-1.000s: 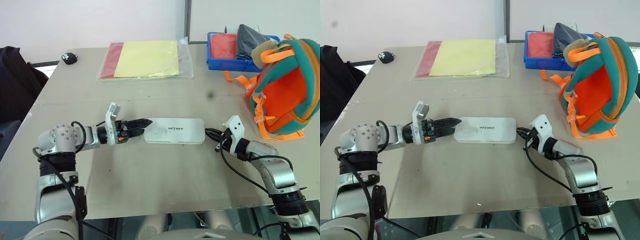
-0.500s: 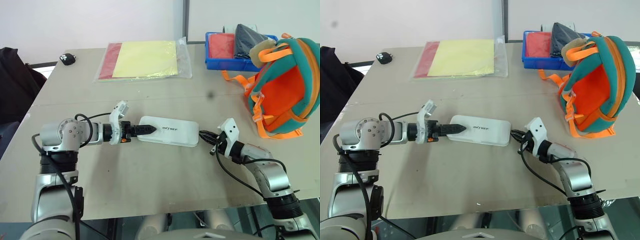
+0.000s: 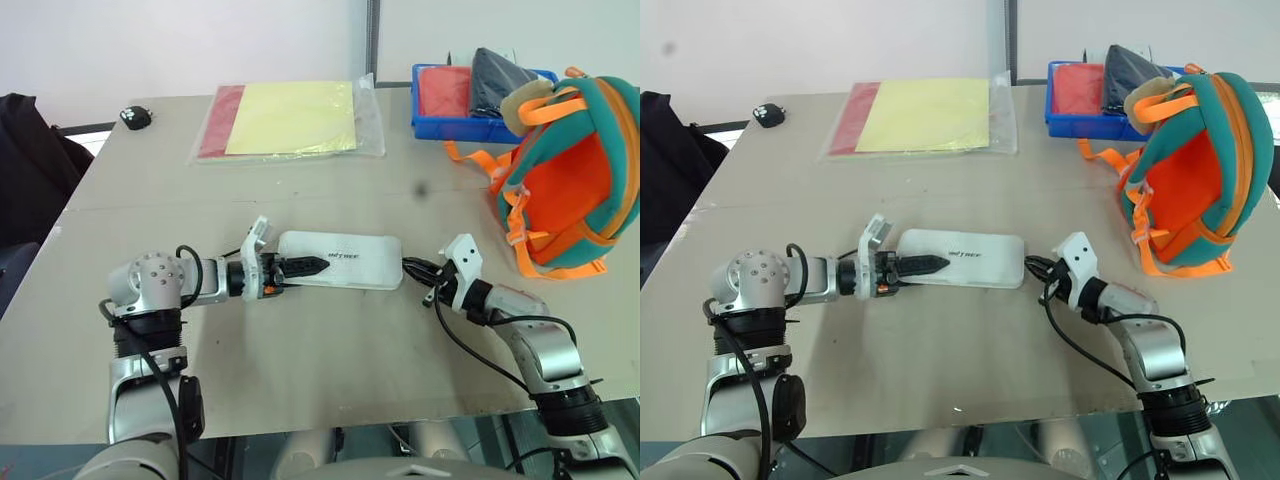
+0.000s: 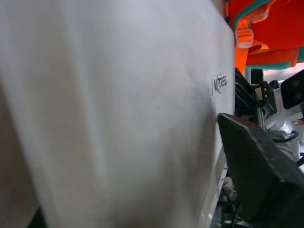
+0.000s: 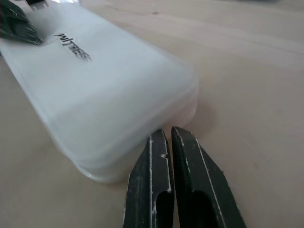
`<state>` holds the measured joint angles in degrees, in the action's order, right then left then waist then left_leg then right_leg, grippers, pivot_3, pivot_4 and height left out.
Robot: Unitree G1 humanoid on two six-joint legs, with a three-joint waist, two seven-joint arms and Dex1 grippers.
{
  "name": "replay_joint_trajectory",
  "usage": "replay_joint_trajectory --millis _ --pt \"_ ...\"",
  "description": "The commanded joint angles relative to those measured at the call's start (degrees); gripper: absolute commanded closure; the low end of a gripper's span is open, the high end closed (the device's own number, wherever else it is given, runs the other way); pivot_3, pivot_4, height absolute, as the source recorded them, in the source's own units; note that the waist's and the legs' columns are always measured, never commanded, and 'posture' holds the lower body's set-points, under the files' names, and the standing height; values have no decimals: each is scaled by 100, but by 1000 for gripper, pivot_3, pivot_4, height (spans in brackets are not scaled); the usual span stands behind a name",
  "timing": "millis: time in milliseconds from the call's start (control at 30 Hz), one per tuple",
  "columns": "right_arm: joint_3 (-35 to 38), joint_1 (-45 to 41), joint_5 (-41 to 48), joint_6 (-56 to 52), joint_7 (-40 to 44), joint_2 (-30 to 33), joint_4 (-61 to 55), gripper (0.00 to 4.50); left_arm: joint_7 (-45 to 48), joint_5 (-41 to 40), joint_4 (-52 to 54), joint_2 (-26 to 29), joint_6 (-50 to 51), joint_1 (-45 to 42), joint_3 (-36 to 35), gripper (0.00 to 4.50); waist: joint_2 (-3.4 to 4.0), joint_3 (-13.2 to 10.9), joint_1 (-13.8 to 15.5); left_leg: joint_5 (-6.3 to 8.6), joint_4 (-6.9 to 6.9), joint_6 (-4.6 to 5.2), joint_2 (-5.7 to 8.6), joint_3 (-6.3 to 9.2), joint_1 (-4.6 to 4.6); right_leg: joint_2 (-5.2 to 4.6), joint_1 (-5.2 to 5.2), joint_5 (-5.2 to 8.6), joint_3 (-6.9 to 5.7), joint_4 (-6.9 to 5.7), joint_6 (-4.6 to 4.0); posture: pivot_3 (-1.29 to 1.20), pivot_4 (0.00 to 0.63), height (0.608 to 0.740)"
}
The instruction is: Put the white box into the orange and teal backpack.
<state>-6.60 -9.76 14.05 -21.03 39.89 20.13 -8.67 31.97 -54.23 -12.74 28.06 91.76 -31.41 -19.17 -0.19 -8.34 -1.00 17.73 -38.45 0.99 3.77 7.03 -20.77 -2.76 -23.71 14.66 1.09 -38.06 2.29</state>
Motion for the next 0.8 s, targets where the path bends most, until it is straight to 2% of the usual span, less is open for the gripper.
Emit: replay_joint_trajectory --millis 33,233,500,600,733,800 --pt "-120 -18 140 161 119 -82 -301 4500 -6 -583 -248 195 74 54 -120 2853 -2 1 -1 0 0 0 0 0 0 0 0 0 0 0 0 0 150 740" --pt "-145 45 131 183 117 -96 -324 4500 -164 -998 -500 352 74 247 -325 2853 -2 1 -16 0 0 0 0 0 2 1 0 0 2 -2 0 0 150 740" --pt "353 107 687 140 239 1 -551 4500 -707 -2320 72 81 74 657 -971 2853 -2 1 5 0 0 0 0 1 0 -1 -2 0 4 -1 0 0 150 740" --pt "574 240 886 12 181 85 -746 3615 -1080 -2626 323 -53 -11 778 -1234 2904 -2 0 12 0 0 0 0 0 0 -2 0 0 5 1 0 0 150 740" --pt "1010 722 985 262 -82 89 -1245 1830 -1652 -3181 865 -196 -517 919 -1543 2904 -3 0 29 0 3 -1 -1 3 -3 -1 -2 0 3 4 0 0 150 740" --pt "1305 1059 930 537 -413 -68 -1465 886 -1942 -3766 1223 -214 -860 1003 -1567 2904 -3 0 33 0 3 0 -2 2 -4 -2 -2 0 4 5 0 0 150 740"
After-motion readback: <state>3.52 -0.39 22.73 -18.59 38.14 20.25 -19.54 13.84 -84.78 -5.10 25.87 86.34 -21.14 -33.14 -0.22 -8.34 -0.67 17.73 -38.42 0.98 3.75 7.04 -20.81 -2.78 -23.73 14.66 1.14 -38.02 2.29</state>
